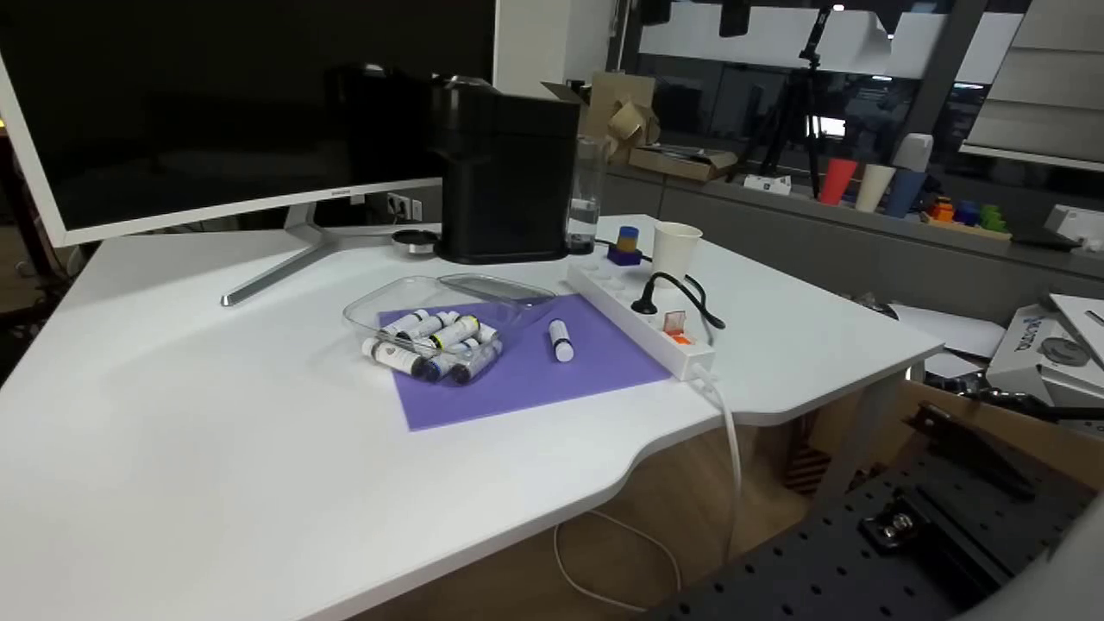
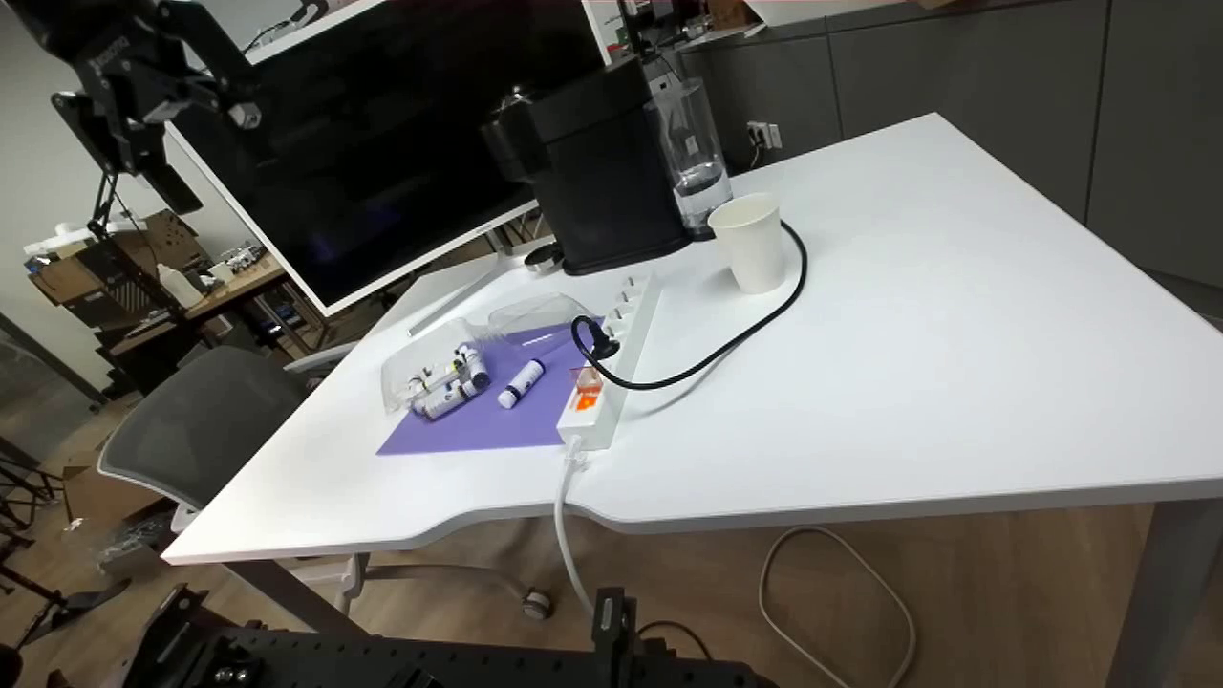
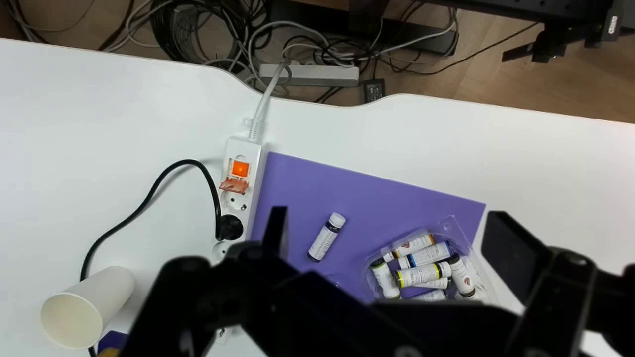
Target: Close the pack with bottles
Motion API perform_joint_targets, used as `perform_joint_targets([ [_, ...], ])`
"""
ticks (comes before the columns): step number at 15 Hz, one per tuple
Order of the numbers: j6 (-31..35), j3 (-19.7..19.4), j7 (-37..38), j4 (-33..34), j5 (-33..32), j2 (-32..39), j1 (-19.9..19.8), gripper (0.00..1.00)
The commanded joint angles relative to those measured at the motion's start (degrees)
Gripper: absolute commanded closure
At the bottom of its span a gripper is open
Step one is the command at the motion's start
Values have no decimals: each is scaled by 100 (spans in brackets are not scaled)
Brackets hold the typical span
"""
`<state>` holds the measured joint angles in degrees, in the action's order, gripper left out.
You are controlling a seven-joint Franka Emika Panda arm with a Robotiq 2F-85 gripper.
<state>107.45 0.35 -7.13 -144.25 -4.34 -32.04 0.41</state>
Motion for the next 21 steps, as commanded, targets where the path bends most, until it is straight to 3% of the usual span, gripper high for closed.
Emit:
perform_joint_targets([
  [1, 121, 75, 250, -53, -113, -102, 6, 0],
  [3, 831, 124, 643, -165, -101, -176, -72, 0],
  [8, 2841, -150, 960, -324, 293, 415, -244, 0],
  [12, 3986, -1151, -548, -51, 1998, 1330, 404, 0],
  [14, 4023, -1945, -1549, 215, 3089, 1705, 1092, 0],
  [16, 3650, -2710, -2496, 541, 4158, 1996, 1702, 0],
  [19, 2489, -3293, -3621, 1051, 5512, 2635, 1876, 0],
  [20, 3020, -2266, -3311, 597, 5185, 2260, 1025, 0],
  [21, 2877, -2217, -3477, 678, 5302, 2393, 891, 0],
])
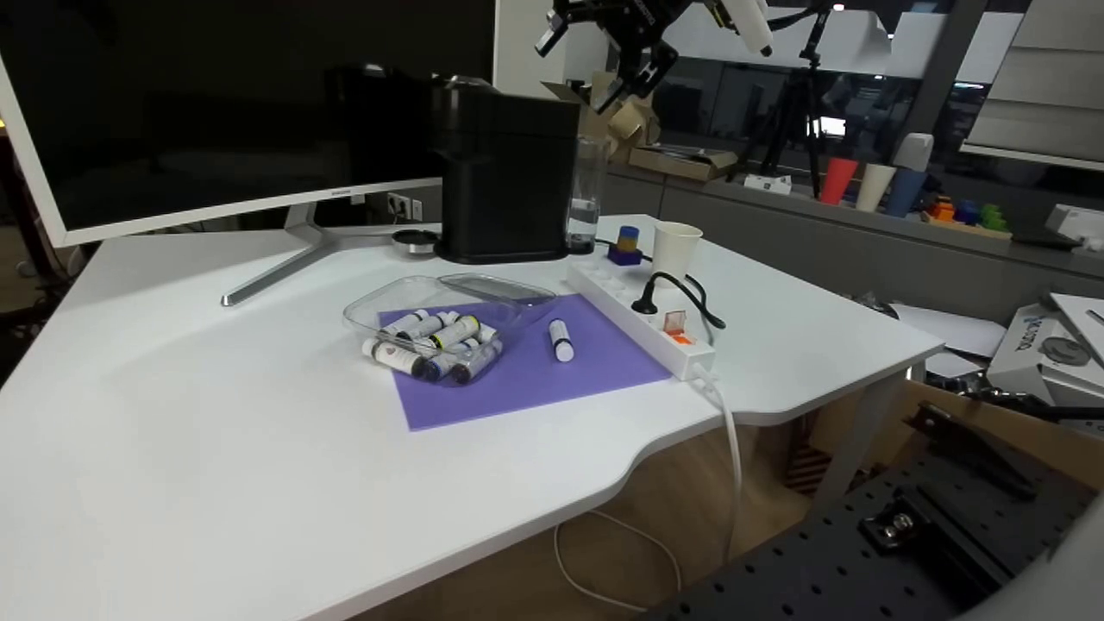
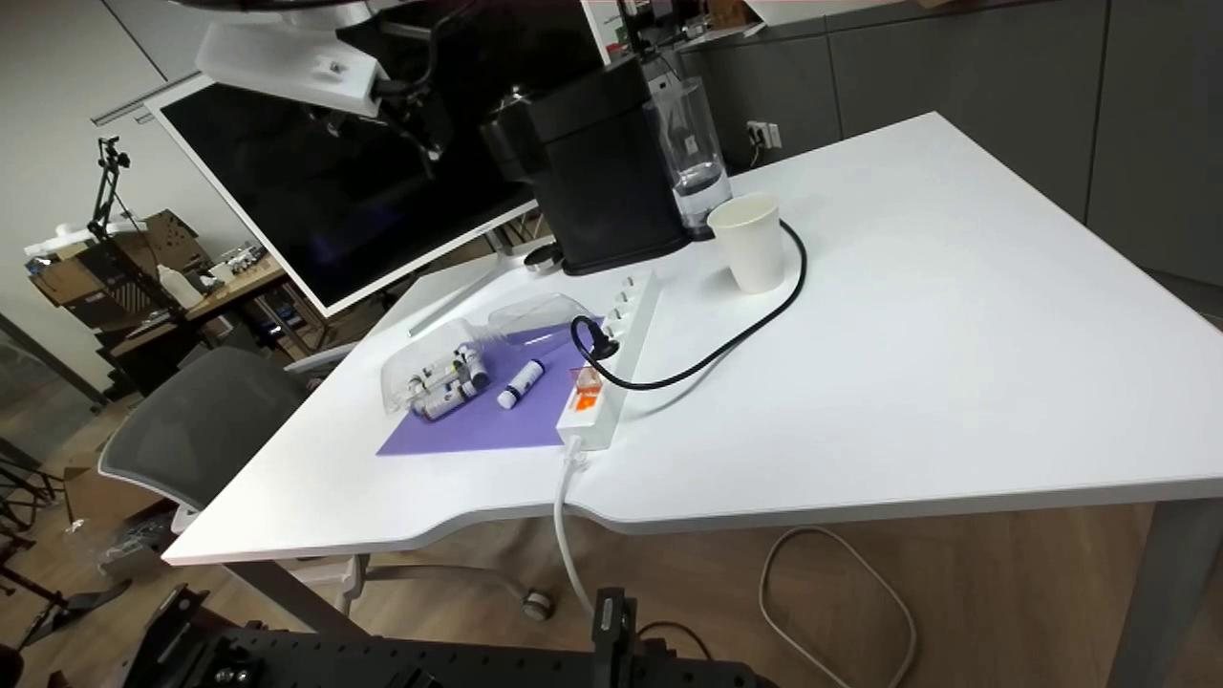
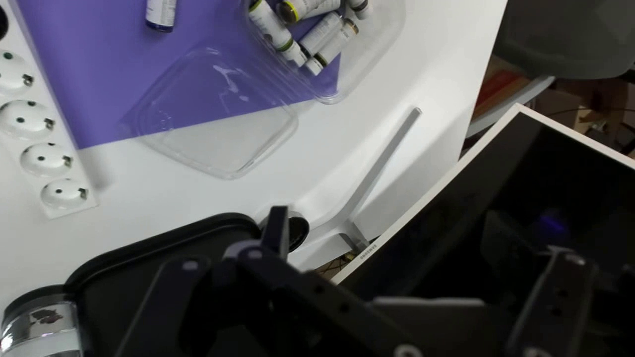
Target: Close the pack with bottles
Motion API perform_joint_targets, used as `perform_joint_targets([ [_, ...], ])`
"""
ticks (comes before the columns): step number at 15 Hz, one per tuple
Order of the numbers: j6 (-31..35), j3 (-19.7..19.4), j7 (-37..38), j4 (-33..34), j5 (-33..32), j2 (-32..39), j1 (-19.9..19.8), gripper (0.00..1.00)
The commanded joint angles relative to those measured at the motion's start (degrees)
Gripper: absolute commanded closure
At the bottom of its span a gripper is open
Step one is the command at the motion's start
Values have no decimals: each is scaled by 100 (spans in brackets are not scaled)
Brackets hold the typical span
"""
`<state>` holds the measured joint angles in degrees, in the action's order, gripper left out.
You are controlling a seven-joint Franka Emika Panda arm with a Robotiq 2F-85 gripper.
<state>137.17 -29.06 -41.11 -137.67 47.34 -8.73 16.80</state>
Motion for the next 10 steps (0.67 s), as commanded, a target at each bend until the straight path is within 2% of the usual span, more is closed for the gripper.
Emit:
perform_joint_targets([
  [1, -67, 900, -58, 13, 99, 101, -934, 0],
  [3, -40, 1119, -41, -10, 79, 86, -1087, 0],
  [5, 454, 1424, -8, -37, 232, 237, -1219, 0],
  [7, 687, 1618, 14, 6, 772, 553, -1375, 0],
  [10, 582, 1853, 97, 182, 1500, 1134, -1625, 0],
])
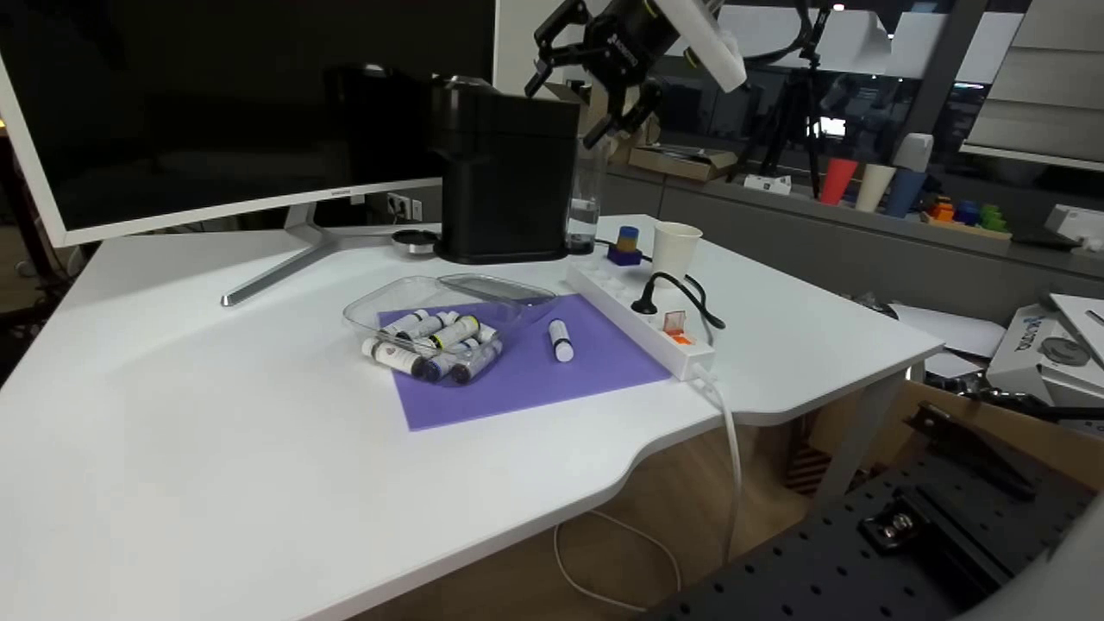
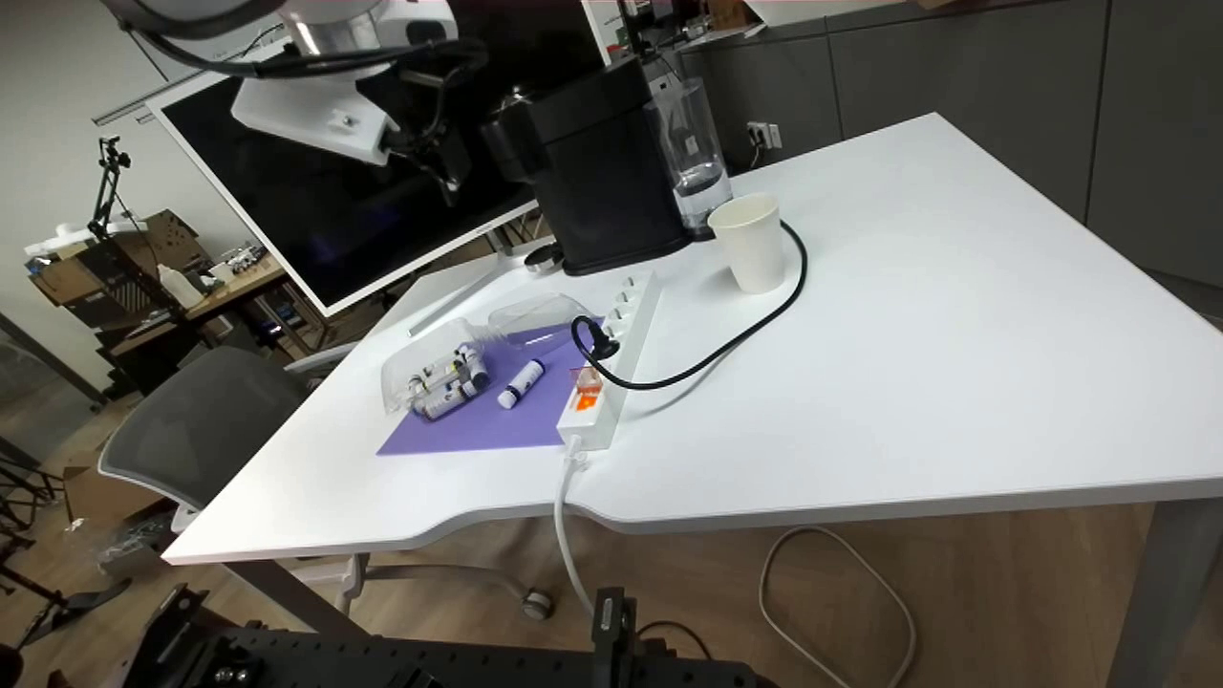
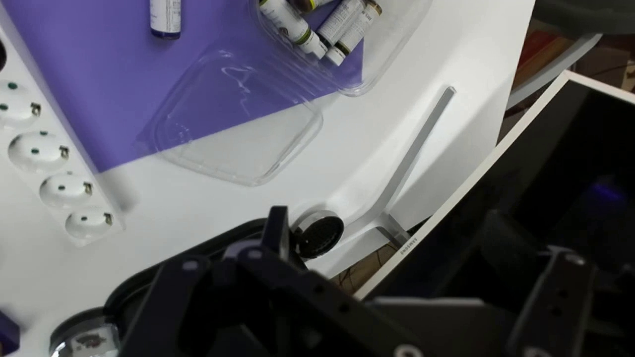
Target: Close the pack with bottles
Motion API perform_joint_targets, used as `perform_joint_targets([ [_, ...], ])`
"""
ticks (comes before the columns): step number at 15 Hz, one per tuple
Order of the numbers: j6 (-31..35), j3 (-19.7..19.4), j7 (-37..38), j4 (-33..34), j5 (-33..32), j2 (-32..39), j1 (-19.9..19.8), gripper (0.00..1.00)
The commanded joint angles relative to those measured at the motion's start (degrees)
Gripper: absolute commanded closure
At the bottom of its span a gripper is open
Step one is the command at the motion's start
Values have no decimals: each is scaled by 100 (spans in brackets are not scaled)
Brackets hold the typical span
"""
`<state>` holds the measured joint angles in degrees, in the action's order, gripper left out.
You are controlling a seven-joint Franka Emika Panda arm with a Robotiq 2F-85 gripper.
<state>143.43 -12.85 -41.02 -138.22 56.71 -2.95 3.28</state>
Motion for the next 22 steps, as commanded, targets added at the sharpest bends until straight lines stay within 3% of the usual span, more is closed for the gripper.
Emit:
perform_joint_targets([
  [1, -119, 297, 100, 299, 771, 757, -366, 0],
  [8, -326, 578, 283, 904, 1534, 2013, -889, 0],
  [13, -1145, 630, 662, 1221, 1427, 2619, -1121, 0],
  [14, -853, 624, 330, 1008, 1483, 2446, -1069, 0],
  [17, -1027, 635, 399, 1104, 1486, 2632, -1097, 0],
  [22, -144, 751, 71, 1176, 1779, 2928, -1007, 0],
])
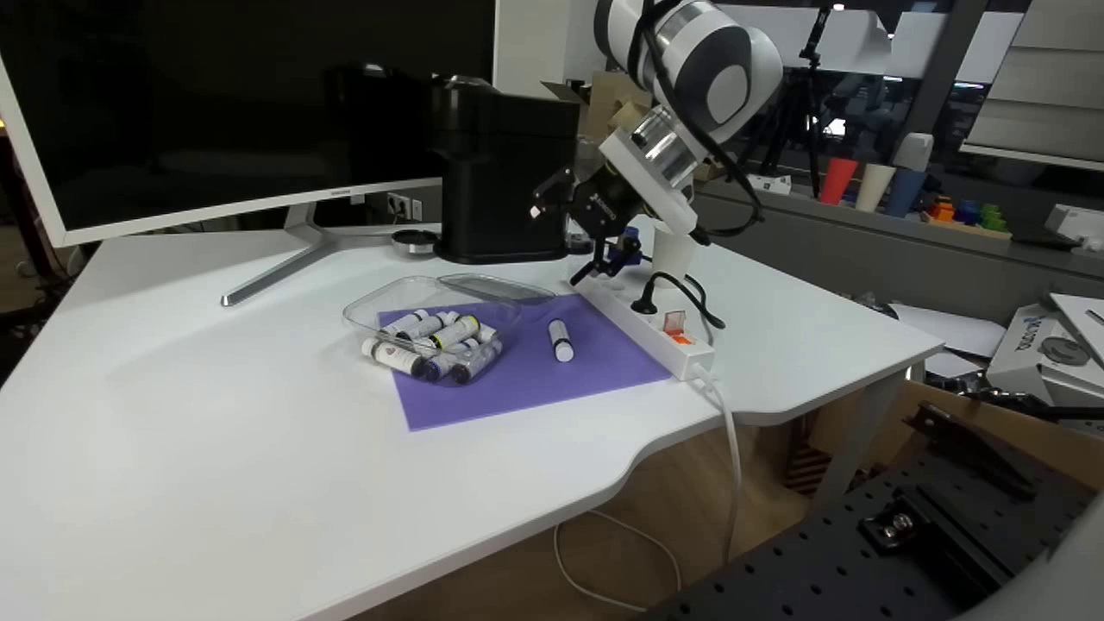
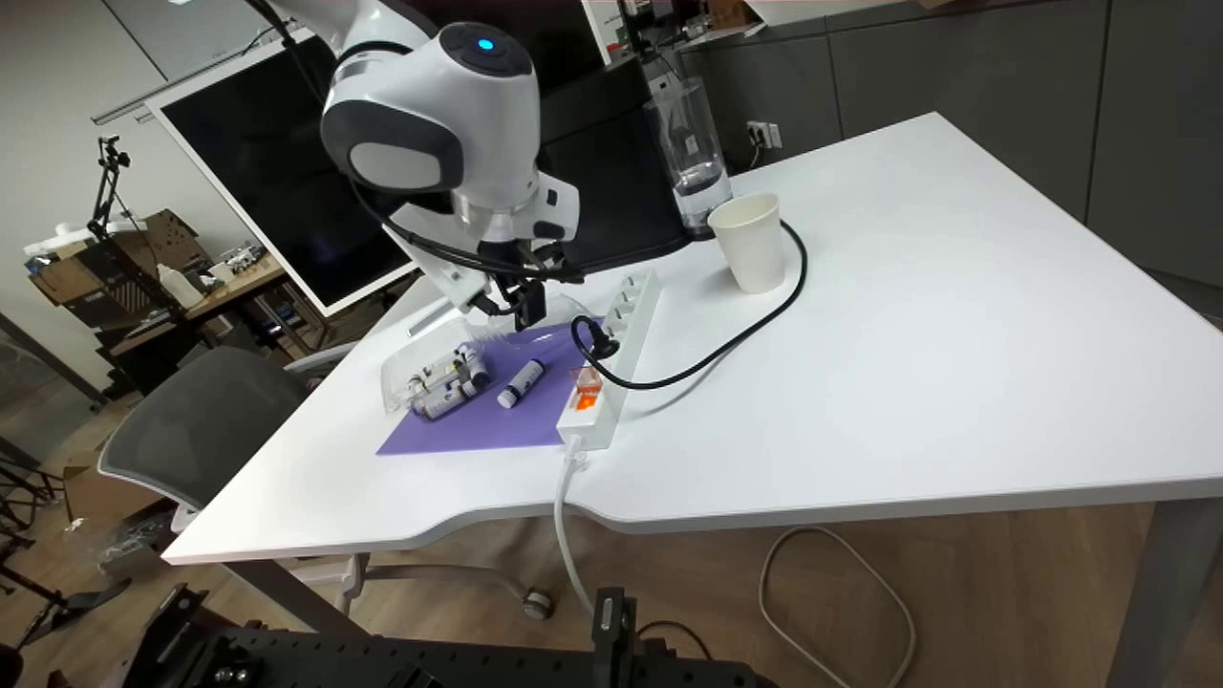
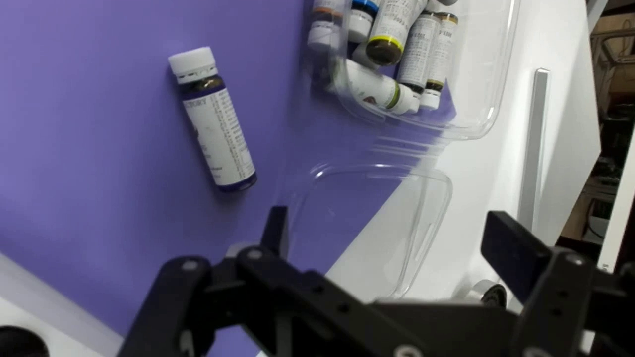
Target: Close the pack with bottles
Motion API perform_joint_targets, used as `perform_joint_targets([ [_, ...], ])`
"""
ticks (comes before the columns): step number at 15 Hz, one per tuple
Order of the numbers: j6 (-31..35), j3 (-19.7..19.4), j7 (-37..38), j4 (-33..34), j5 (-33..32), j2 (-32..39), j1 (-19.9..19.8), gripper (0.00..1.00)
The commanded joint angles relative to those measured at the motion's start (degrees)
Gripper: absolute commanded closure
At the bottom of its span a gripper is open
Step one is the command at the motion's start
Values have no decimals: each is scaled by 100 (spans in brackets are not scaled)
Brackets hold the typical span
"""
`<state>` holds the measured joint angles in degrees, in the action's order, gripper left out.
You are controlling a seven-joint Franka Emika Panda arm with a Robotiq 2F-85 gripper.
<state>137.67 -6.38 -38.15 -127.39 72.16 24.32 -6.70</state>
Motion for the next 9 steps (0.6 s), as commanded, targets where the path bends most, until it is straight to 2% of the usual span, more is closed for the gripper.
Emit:
perform_joint_targets([
  [1, 614, 151, -345, 120, 351, 276, -15, 0],
  [5, 1133, 317, -1000, 262, 917, 576, 6, 0],
  [9, 1384, 441, -1606, 407, 1412, 784, 28, 0],
])
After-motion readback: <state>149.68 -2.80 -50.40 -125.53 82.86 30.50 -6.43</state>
